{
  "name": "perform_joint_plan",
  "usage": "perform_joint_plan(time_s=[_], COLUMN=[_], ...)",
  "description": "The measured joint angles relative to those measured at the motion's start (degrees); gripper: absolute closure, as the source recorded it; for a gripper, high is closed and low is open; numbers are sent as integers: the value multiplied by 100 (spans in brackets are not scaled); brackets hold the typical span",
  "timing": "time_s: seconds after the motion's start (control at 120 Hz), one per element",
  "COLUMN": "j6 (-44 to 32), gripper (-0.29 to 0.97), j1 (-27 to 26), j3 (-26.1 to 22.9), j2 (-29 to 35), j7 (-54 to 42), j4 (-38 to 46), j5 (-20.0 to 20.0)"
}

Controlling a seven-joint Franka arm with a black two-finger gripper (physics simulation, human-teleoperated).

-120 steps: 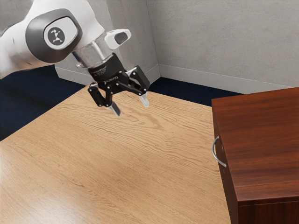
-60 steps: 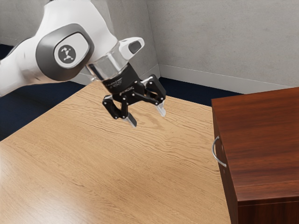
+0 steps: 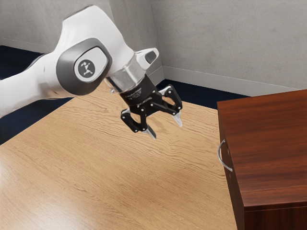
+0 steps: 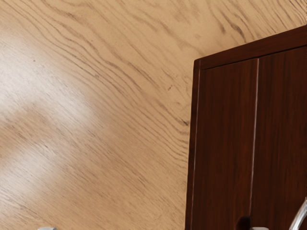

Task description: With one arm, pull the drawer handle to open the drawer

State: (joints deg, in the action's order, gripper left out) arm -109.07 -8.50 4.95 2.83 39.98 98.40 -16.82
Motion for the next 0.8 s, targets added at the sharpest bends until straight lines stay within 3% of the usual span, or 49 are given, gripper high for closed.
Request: perform_joint_plan(time_s=[0.333, 0.8], j6=[-897, -1494], gripper=[30, 42], j1=[-199, -182], j3=[-216, -531], j2=[209, 46], j7=[319, 537], j4=[595, 711], j5=[-107, -228])
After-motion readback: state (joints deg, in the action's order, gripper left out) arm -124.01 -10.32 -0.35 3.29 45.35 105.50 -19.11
